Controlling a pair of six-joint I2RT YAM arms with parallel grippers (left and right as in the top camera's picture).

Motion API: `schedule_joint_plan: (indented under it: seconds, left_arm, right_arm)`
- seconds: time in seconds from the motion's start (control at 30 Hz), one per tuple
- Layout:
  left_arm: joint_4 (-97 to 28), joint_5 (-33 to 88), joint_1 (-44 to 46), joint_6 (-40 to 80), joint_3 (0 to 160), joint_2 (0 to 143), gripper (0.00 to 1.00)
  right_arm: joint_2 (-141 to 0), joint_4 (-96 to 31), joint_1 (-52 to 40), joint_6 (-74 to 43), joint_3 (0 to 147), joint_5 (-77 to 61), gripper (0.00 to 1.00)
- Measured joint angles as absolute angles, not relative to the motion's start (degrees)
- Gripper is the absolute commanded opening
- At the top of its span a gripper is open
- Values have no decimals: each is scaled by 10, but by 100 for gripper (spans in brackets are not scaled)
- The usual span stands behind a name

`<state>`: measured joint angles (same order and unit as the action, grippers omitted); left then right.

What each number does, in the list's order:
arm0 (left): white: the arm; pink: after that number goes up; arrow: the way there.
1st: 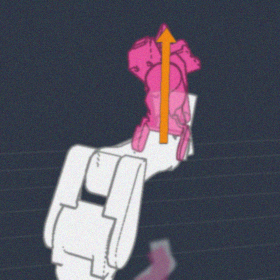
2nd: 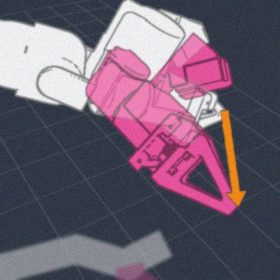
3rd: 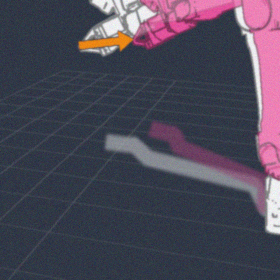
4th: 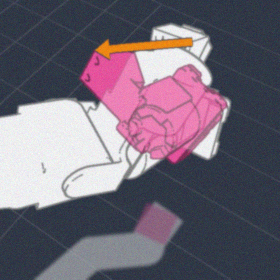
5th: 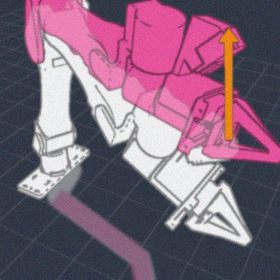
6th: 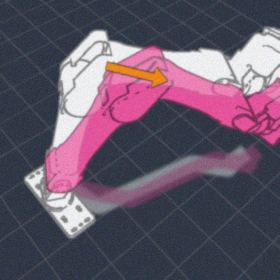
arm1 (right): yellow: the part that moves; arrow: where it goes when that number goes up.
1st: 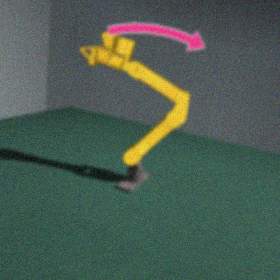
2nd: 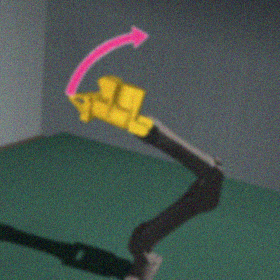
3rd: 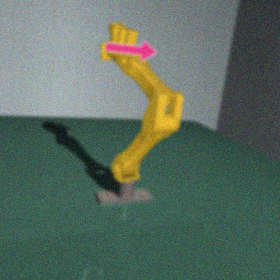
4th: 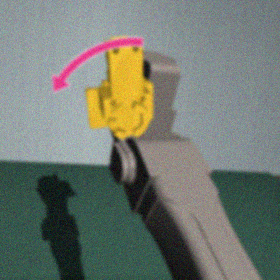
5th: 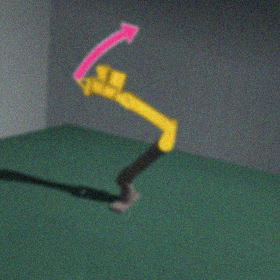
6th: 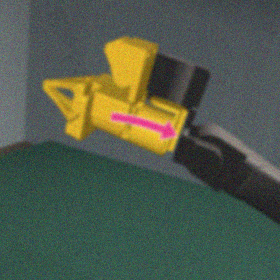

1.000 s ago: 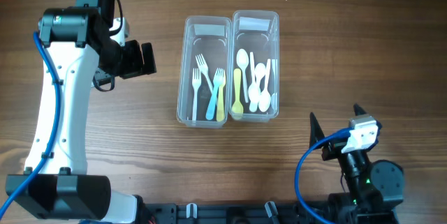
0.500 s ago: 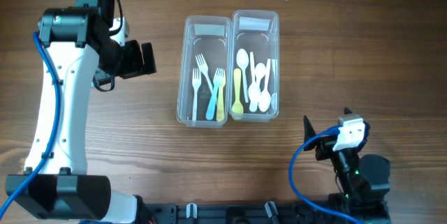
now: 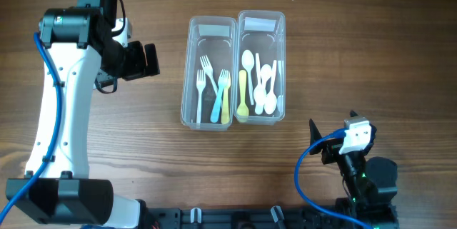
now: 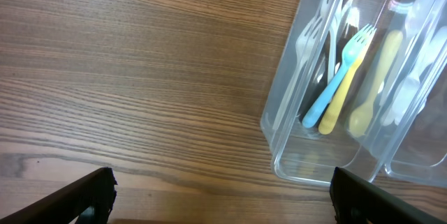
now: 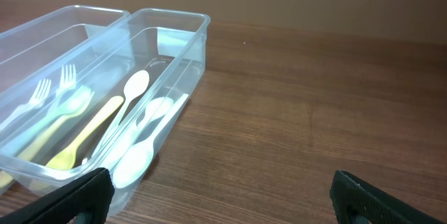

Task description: Pack container

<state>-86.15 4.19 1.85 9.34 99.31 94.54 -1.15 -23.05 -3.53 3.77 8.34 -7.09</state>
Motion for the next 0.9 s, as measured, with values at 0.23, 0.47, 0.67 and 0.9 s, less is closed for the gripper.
schedule_joint_plan:
  seconds: [0.23, 0.47, 0.67, 0.9]
  left_arm:
    - [-861, 42, 18, 93, 993, 945, 100]
    - [-861, 42, 18, 93, 993, 945, 100]
    - [-861, 42, 18, 93, 993, 945, 100]
    - [-838, 33, 18, 93, 993, 944, 100]
  right_arm:
    - [-11, -230, -35, 37, 83, -71, 100]
    - [-11, -230, -35, 38, 83, -71, 100]
    - [-11, -230, -35, 38, 83, -71, 100]
    - [-11, -230, -35, 38, 83, -71, 100]
